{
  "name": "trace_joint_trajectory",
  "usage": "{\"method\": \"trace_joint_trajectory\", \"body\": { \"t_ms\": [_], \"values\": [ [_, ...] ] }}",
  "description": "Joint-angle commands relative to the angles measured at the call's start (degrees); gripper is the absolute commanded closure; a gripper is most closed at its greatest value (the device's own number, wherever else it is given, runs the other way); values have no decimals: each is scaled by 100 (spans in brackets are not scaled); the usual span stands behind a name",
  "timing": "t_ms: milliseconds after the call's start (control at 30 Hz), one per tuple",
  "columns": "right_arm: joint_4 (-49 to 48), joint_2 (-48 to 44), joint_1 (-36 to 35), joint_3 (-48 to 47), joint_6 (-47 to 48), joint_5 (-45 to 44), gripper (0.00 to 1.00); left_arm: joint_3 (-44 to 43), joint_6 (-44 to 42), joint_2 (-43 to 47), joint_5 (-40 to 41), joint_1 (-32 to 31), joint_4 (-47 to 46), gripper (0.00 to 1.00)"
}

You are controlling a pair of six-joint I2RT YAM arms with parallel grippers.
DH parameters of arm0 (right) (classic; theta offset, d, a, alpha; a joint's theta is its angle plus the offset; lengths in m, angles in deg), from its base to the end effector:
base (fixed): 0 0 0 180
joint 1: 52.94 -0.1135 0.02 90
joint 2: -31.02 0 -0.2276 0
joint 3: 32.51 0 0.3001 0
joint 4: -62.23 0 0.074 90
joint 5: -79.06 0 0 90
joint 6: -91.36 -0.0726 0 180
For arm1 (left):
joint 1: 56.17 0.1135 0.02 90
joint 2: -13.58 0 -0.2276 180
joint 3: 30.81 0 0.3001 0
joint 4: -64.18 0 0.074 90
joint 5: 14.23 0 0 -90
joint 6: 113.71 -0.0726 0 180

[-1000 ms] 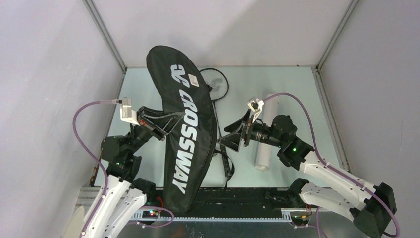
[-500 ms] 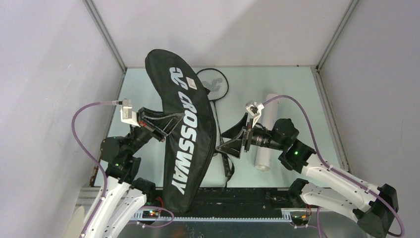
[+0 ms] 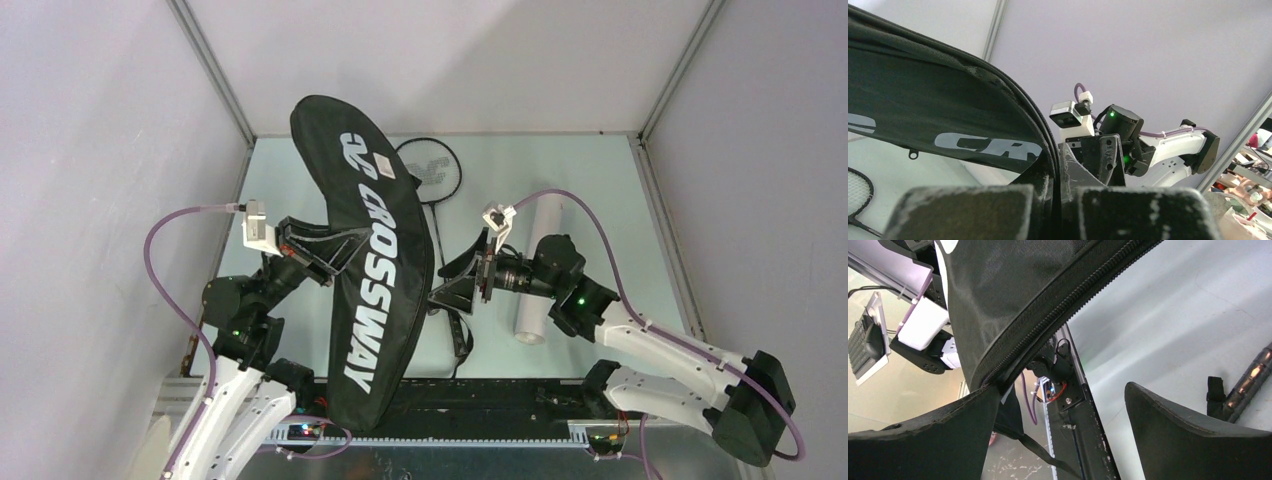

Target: Pack up the badminton gear

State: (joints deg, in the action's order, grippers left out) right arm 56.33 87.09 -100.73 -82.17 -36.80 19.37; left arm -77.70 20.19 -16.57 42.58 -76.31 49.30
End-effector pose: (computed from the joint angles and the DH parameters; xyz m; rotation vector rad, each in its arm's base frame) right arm 0.1931 0.2675 0.2676 -0.6180 1.7126 1.5365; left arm 0.1979 -0.1149 0.3849 0.3377 1.1624 -1.2835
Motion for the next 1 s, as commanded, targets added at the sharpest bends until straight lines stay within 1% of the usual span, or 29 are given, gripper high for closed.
{"method": "trace_joint_trajectory", "body": {
  "t_ms": [0, 133, 233, 467, 567, 667, 733, 767, 800, 833, 867, 900, 933, 967],
  "values": [
    [-875, 192, -47, -10, -226, 130, 3, 30, -42, 25, -72, -67, -285, 100],
    [-1416, 356, -67, -10, -487, 490, 3, 90, -69, -21, -23, -82, -226, 100],
    [-1706, 356, -102, -10, -661, 569, 3, 144, -111, -38, 52, -84, -146, 100],
    [-2226, 466, -158, -10, -943, 122, 4, 373, 117, -148, -47, -184, -559, 100],
    [-2552, 687, -172, -10, -1357, -158, 5, 442, 116, -157, -43, -282, -662, 100],
    [-2922, 944, -196, -15, -1857, -408, 10, 615, 109, -158, -13, -470, -932, 100],
    [-3221, 1196, -203, -6, -2251, -375, 19, 679, 78, -143, 33, -550, -1059, 100],
    [-3345, 1371, -204, -9, -2395, -275, 32, 692, 27, -130, 96, -564, -1061, 100],
    [-3693, 1472, -204, -10, -2635, -185, 38, 724, -2, -126, 125, -582, -1044, 100],
    [-3888, 1651, -200, -10, -2754, -30, 55, 741, -50, -106, 187, -585, -1038, 100],
    [-4261, 1731, -193, -6, -2951, 34, 64, 791, -71, -97, 231, -587, -1010, 100],
    [-4463, 1861, -193, -4, -3013, 151, 80, 819, -120, -68, 259, -591, -986, 100],
    [-4732, 1906, -185, -2, -3104, 208, 86, 879, -150, -34, 350, -591, -889, 100],
    [-4804, 1949, -153, -2, -3125, 264, 98, 911, -245, 38, 420, -589, -794, 100]
  ]
}}
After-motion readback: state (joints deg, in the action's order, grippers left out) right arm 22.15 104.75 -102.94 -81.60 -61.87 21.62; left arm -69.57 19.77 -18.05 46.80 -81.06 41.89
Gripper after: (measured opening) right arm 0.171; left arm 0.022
